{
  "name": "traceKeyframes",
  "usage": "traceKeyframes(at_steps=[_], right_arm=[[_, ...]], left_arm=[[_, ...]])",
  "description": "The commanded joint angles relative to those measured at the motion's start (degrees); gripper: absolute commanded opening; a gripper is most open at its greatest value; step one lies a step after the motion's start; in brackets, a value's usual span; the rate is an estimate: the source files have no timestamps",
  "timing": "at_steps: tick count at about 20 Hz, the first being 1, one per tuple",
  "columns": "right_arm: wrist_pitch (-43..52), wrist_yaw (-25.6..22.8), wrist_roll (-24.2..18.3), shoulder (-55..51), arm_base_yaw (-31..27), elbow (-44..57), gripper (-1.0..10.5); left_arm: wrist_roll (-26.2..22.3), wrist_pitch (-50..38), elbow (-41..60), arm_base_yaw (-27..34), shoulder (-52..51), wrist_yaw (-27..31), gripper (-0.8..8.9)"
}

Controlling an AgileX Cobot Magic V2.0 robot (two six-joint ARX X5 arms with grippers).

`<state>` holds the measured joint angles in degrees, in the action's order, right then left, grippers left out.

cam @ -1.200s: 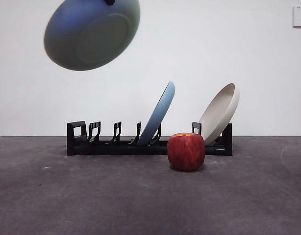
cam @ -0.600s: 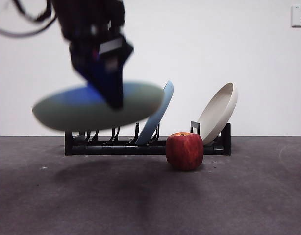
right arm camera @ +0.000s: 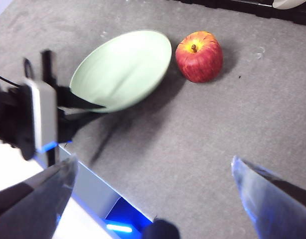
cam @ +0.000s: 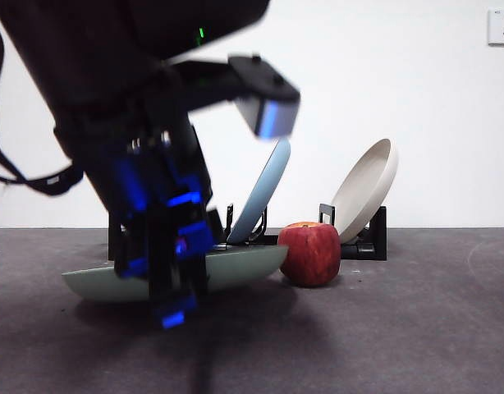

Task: Take the green plate from the plate rack,put the plate on the table,take the apple from the table,put the apple in the plate

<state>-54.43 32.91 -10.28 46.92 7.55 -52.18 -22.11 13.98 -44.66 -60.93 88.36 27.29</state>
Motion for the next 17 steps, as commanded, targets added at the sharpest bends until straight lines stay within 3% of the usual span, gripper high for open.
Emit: traceKeyframes(at_steps=[1, 5, 8, 15, 17], right_arm=[[0.1, 0.2, 0.3, -0.1, 0.1, -0.2, 6.9], [0.1, 0.2, 0.3, -0.1, 0.1, -0.2, 6.9], [0.1, 0.2, 0.3, -0.1, 0.1, -0.2, 6.9], [0.1, 0.2, 0.4, -0.1, 0.1, -0.2, 6.9], [0.2, 0.2, 0.4, -0.1, 0.1, -0.2, 6.9]], left_arm=[[-0.4, -1.2, 0.4, -0.1, 2.4, -0.4, -0.06], [2.3, -2.0, 0.4, -0.1, 4.0, -6.1, 0.24], [4.3, -2.0, 0.4, -0.1, 4.0, -7.3, 2.71], [4.4, -0.9, 0.3, -0.1, 2.5, -6.3, 2.90], [5.5, -0.3, 0.2, -0.2, -0.4, -6.3, 3.33]])
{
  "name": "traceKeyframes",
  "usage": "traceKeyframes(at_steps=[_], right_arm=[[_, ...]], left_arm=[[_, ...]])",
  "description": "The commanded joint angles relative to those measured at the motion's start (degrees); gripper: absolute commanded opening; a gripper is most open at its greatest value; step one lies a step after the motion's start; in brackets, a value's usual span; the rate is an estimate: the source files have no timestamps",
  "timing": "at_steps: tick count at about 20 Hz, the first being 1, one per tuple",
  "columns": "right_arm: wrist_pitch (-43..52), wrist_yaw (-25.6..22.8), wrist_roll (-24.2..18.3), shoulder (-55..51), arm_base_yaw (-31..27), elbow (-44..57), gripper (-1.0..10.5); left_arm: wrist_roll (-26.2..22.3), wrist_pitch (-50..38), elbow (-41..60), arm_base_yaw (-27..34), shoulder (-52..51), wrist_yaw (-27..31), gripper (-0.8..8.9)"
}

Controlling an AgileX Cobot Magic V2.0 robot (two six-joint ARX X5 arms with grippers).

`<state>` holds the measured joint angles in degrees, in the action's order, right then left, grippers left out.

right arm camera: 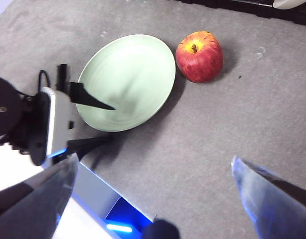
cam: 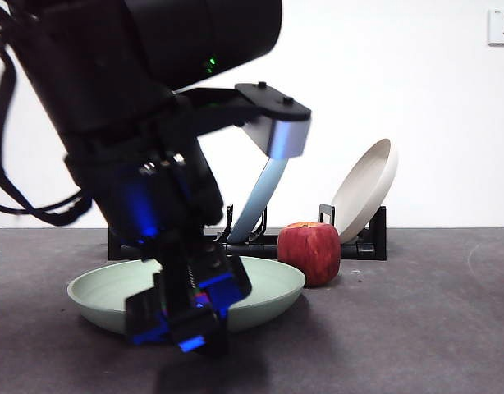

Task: Take the green plate from the plate rack,put the plate on the table,take the apple from the table,put the apple in the plate

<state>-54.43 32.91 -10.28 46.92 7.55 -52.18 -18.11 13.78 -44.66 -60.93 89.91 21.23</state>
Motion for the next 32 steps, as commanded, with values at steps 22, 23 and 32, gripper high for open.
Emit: traceKeyframes(at_steps=[22, 23, 32], right_arm=[[45.9, -23.5, 9.4, 38.3, 21.6, -0.2, 6.9], [47.7, -24.4, 9.4, 40.8, 22.0, -0.2, 6.9], [57.6, -27.0, 10.7, 52.6, 22.6, -0.2, 6.9]], left_arm=[[17.1, 31.9, -23.5, -0.1, -31.6, -0.3, 3.77], [17.5, 32.6, -23.5, -0.1, -31.7, -0.3, 3.77], [19.2, 34.4, -23.5, -0.1, -31.8, -0.2, 3.77]])
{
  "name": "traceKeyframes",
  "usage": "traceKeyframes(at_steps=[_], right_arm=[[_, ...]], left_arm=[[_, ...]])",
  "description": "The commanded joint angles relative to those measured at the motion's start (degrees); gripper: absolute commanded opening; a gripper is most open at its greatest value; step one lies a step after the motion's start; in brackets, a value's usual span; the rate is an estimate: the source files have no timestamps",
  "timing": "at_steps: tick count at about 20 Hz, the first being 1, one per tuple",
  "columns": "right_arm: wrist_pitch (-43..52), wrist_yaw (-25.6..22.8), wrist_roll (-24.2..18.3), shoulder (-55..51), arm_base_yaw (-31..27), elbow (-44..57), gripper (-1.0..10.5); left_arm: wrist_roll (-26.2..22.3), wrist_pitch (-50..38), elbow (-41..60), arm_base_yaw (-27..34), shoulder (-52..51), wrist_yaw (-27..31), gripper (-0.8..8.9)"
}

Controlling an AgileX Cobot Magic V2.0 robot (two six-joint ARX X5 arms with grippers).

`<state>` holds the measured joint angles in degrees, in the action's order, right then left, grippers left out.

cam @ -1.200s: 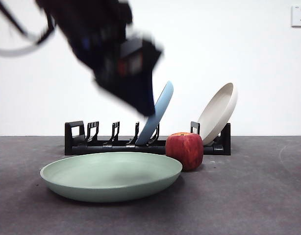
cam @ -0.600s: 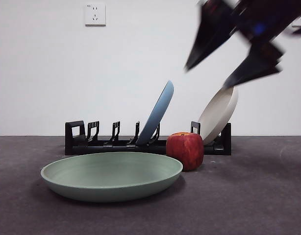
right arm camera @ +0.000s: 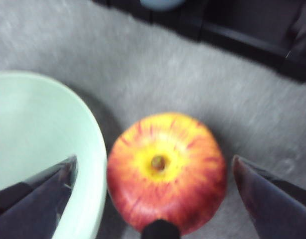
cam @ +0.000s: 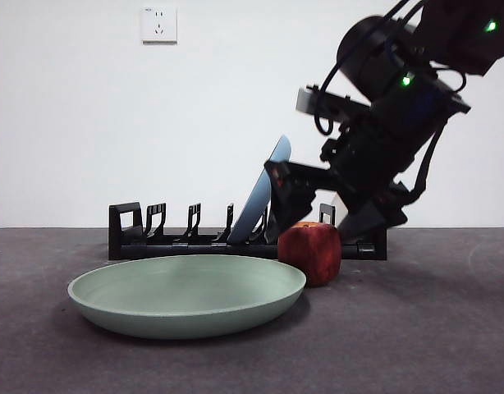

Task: Take the green plate from the plate rack,put the plate on the table,take the apple from the table,put the apple in the plate

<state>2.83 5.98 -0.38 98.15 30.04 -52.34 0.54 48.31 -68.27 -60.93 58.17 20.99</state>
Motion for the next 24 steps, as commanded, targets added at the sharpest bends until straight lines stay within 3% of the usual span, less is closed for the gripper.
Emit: traceKeyframes(at_steps=[1, 7, 11, 13, 14, 20, 24], right_arm=[[0.6, -0.1, 0.8, 1.8, 0.1, 0.0, 6.7], [1.2, -0.1, 1.0, 2.1, 0.1, 0.0, 2.9], [0.8, 0.0, 1.0, 2.1, 0.1, 0.0, 2.0], [0.7, 0.0, 1.0, 2.1, 0.0, 0.0, 0.2], [0.8, 0.0, 1.0, 2.0, 0.0, 0.0, -0.2], [1.5, -3.4, 0.9, -4.7, 1.3, 0.0, -0.2], [-0.2, -3.1, 1.0, -10.7, 4.1, 0.0, -0.2]], left_arm=[[0.5, -0.2, 0.1, -0.1, 0.0, 0.0, 3.77], [0.5, -0.2, 0.1, -0.1, 0.0, 1.1, 3.77], [0.5, -0.2, 0.1, -0.1, 0.0, 3.0, 3.77], [0.5, -0.2, 0.1, -0.1, 0.0, 3.0, 3.77], [0.5, -0.2, 0.1, -0.1, 0.0, 3.0, 3.77], [0.5, -0.2, 0.1, -0.1, 0.0, 3.0, 3.77], [0.5, -0.3, 0.1, -0.1, 0.0, 3.0, 3.77]])
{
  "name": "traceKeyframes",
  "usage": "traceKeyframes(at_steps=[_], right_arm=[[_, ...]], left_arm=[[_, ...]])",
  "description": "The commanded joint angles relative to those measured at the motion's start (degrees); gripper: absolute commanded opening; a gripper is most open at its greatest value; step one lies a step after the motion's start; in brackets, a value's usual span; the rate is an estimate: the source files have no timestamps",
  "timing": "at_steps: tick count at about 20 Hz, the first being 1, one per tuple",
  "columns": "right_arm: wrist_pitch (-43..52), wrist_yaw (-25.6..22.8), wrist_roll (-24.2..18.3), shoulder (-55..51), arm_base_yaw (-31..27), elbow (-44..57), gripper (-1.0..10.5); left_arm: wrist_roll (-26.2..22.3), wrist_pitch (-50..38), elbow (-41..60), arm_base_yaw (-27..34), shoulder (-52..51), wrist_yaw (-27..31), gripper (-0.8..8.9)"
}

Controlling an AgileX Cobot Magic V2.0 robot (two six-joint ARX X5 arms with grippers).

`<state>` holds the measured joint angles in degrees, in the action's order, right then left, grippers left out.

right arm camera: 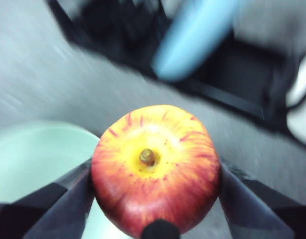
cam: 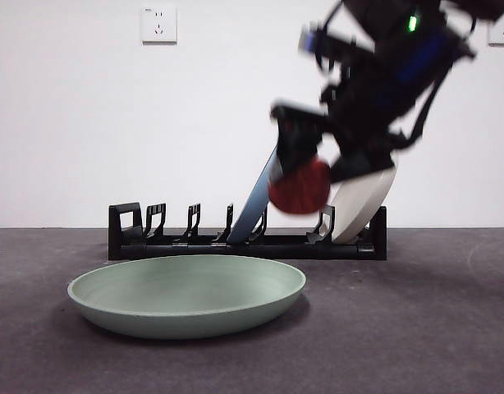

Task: Take the green plate from the plate rack,put the plate on the table,take the apple from the table,put the apple in the plate

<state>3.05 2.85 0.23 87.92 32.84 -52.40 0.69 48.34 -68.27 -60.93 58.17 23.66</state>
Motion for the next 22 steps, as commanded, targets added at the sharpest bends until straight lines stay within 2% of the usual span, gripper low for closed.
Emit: traceKeyframes(at_steps=[1, 8, 13, 18, 19, 20, 22], right_arm=[[-1.1, 0.1, 0.3, -0.9, 2.5, 0.0, -0.2], [-3.5, -0.2, 0.3, 4.3, 11.6, 0.0, -0.2], [-3.5, -0.3, 0.3, 10.5, 13.1, 0.0, -0.2], [-4.0, -0.3, 0.1, 10.8, 13.6, 0.0, -0.1], [-4.7, -0.3, 0.1, 10.8, 13.6, 0.0, 0.6], [-5.3, -0.3, 0.1, 10.8, 13.6, 0.0, 1.7], [-6.1, -0.3, 0.1, 10.8, 13.6, 0.0, 4.9]], left_arm=[[0.4, -0.3, 0.1, -0.1, 0.0, 0.3, 3.77], [0.6, -0.3, 0.1, -0.1, 0.0, 0.2, 3.77], [0.8, -0.3, 0.1, -0.1, 0.0, 0.0, 3.77], [0.8, -0.2, 0.1, -0.1, 0.0, 0.0, 3.77], [0.8, -0.2, 0.1, -0.1, 0.0, 0.0, 3.77], [0.8, -0.2, 0.1, -0.1, 0.0, 0.1, 3.77], [0.8, -0.2, 0.1, -0.1, 0.0, 0.1, 3.77]])
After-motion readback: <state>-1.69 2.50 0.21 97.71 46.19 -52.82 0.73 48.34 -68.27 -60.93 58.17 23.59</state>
